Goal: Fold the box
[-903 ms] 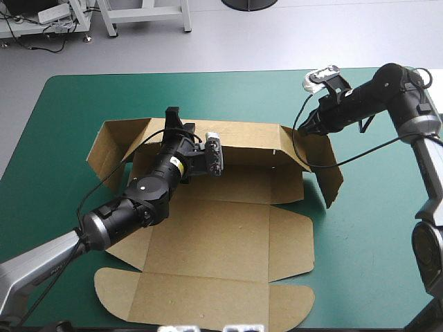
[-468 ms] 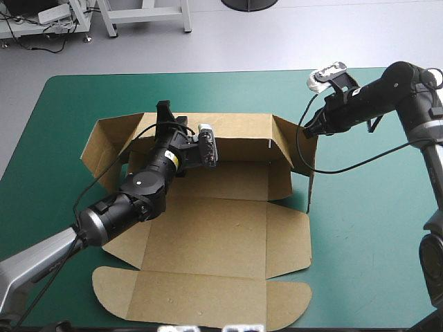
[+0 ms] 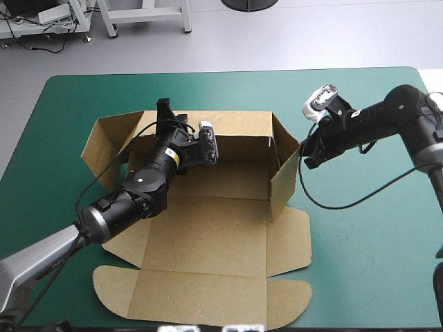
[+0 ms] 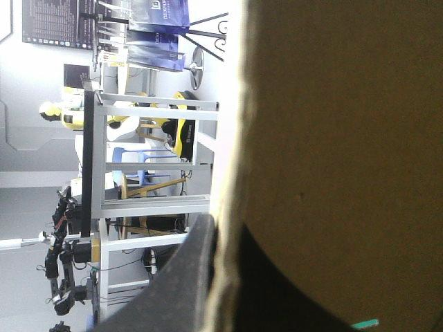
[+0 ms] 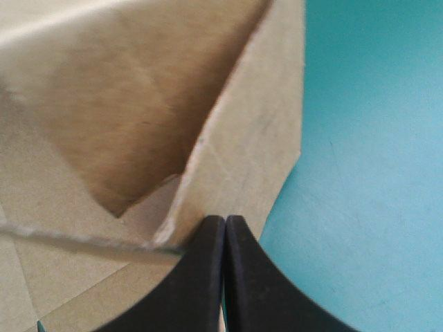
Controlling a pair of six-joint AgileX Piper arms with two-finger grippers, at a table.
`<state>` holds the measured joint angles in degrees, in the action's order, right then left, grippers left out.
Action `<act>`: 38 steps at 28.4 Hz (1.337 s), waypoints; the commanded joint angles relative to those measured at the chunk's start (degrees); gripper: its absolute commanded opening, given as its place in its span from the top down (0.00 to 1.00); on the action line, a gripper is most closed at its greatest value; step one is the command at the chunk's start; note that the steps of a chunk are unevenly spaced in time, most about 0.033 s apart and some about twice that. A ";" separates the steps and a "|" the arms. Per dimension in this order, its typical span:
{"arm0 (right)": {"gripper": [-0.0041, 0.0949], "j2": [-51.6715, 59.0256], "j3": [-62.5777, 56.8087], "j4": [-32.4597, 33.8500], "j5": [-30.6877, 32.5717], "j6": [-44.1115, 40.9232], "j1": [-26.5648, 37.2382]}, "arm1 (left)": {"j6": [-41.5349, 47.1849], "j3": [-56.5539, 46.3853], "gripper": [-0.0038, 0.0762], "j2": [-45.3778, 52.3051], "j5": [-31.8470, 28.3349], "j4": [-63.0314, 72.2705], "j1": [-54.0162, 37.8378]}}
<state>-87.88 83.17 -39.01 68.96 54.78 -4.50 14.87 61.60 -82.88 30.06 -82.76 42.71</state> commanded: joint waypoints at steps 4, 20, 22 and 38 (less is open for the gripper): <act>0.98 9.86 -11.96 -10.65 -14.87 14.12 0.04 | 1.31 2.19 0.94 0.66 -0.85 -1.98 0.22; 0.81 12.36 -24.20 -22.10 -19.01 25.52 0.04 | 0.54 2.19 0.94 0.66 -0.59 0.10 0.34; 0.67 12.36 -24.20 -22.10 -18.13 25.23 -0.34 | 0.54 2.19 0.94 0.66 -0.46 0.59 0.34; 0.44 12.19 -24.20 -24.37 -30.30 19.59 -10.07 | 0.83 2.19 0.94 -0.31 4.24 1.28 3.78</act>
<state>-77.31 57.58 -57.33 43.10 74.56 -12.97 14.25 61.70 -85.21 33.31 -80.14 45.21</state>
